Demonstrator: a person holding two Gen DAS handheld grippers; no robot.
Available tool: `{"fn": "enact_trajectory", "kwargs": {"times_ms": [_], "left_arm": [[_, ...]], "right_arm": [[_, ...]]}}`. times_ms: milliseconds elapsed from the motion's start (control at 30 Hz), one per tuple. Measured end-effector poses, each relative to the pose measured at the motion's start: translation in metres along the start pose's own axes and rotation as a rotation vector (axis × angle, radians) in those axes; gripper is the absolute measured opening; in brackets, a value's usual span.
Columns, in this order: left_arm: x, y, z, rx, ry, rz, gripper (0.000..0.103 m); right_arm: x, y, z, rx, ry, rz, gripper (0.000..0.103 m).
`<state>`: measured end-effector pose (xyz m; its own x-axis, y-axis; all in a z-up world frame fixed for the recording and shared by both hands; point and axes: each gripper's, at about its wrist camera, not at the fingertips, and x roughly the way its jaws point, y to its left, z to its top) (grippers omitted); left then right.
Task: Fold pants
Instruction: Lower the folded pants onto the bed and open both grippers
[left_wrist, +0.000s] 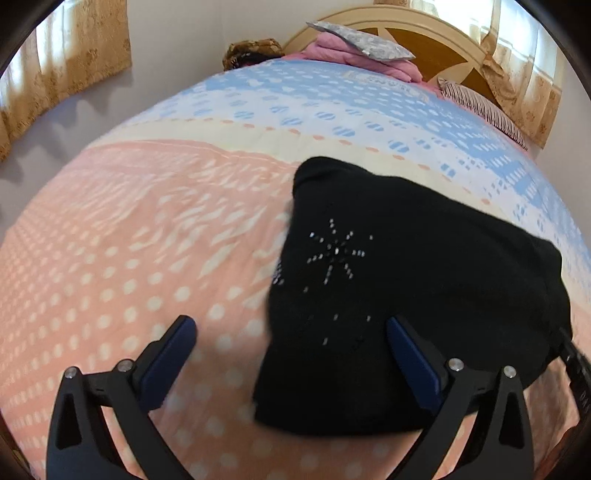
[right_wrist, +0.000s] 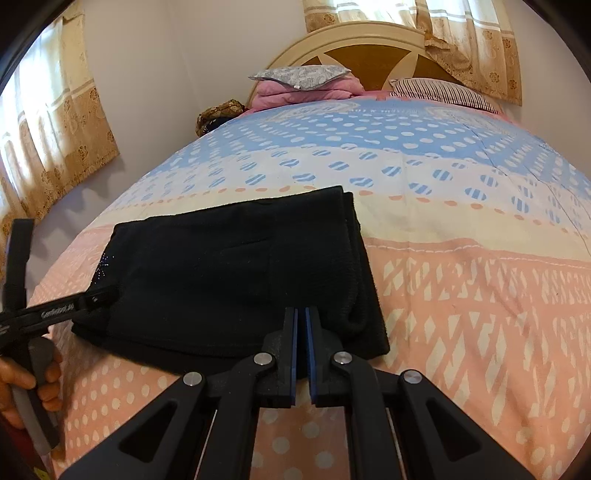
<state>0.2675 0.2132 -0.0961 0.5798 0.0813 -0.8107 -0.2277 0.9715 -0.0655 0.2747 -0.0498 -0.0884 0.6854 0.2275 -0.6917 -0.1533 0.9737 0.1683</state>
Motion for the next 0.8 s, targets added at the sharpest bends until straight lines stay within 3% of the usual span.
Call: {"fn": "enact_trajectory", "kwargs": {"times_ms": [267,333,433,600,700,800], "left_arm": [[-0.015,-0.003,-0.015,0.030,-0.018,0.044,0.103],[-0.017,-0.006,-0.019,0.055,-0.018,0.064,0.103],[-0.023,-0.008,-0.025,0.070,-0.018,0.068,0.101],[-0.039,-0.018,-0.036,0.137,-0.049,0.066,0.083],[-0.052,-0.031,-0.043,0.182,-0.104,0.070,0.083],[-0.062,-0.038,-0.042,0.196,-0.139,0.027,0.083]], "right_arm": [[-0.032,0.005,-0.006,0.019,-0.066,0.015,0.005],[-0.024,0.012,-0.010,-0.020,-0.014,0.001,0.005],[0.009,0.011,-0.016,-0.022,0.154,-0.007,0.006],[-0.004,-0.002,-0.015,0.066,0.117,0.044,0.006],[-0.023,-0.003,-0.018,0.088,0.046,0.024,0.006],[-0.043,-0.003,-0.015,0.087,-0.038,0.019,0.006]]}}
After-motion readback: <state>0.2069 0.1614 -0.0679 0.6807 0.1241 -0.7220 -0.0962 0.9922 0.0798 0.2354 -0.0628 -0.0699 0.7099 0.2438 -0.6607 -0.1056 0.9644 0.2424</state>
